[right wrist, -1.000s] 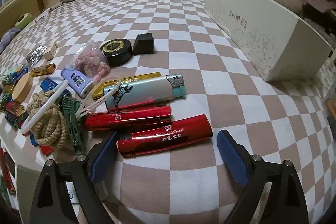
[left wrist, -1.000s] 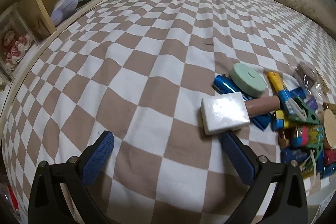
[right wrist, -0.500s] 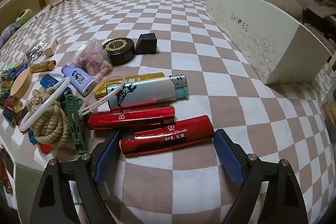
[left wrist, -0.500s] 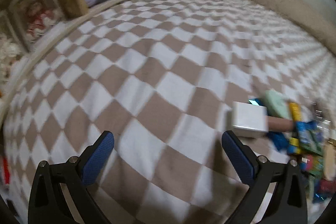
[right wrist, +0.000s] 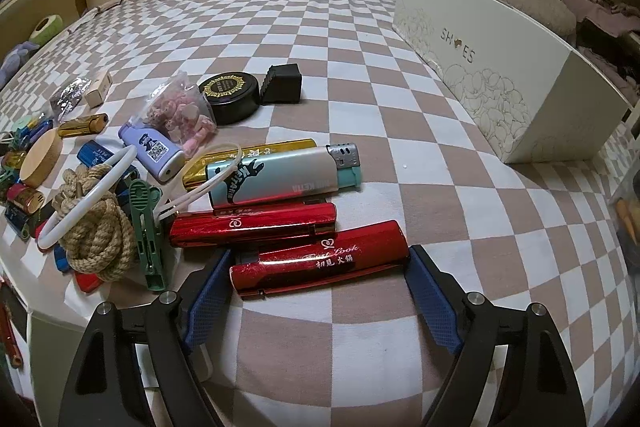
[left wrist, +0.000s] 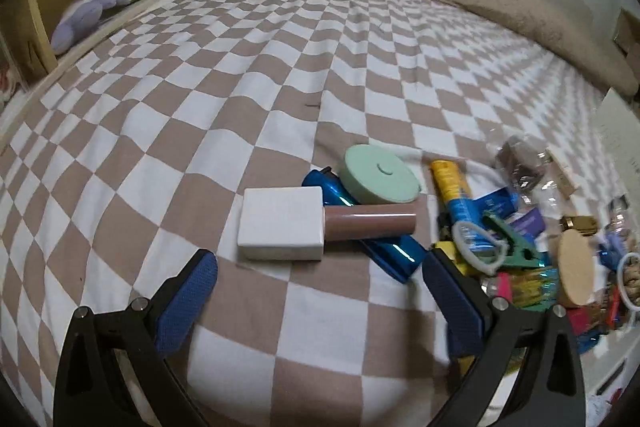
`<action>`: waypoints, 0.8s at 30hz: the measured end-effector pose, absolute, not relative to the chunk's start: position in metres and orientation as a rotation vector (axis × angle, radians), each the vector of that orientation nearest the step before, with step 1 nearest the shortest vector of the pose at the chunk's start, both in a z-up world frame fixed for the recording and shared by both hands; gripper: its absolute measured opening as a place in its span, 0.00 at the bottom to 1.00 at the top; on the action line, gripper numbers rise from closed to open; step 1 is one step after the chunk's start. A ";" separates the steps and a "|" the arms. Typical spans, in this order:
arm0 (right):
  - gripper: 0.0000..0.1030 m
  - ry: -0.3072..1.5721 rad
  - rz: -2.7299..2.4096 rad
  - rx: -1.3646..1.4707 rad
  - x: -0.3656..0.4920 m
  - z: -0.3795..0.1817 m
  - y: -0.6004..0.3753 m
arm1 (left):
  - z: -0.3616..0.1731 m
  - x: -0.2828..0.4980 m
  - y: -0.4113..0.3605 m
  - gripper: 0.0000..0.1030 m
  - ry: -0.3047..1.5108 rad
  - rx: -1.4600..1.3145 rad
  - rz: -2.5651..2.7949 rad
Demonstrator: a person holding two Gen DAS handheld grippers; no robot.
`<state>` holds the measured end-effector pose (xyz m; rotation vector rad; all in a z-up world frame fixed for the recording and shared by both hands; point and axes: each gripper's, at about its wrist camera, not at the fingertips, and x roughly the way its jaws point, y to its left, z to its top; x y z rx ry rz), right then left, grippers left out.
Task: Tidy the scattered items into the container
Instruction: 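Grasp the red lighter with the right tool while the left tool grasps the white brush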
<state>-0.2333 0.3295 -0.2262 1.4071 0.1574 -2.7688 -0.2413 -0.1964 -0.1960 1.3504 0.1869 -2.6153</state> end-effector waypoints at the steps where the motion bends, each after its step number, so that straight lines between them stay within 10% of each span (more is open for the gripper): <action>1: 0.82 0.160 -2.770 1.406 -0.233 -0.226 0.329 | -0.196 -0.243 -0.196 1.00 0.190 1.347 -2.617; 24: 0.81 0.213 -2.900 1.308 -0.219 -0.210 0.333 | -0.190 -0.240 -0.208 0.84 0.363 1.269 -2.636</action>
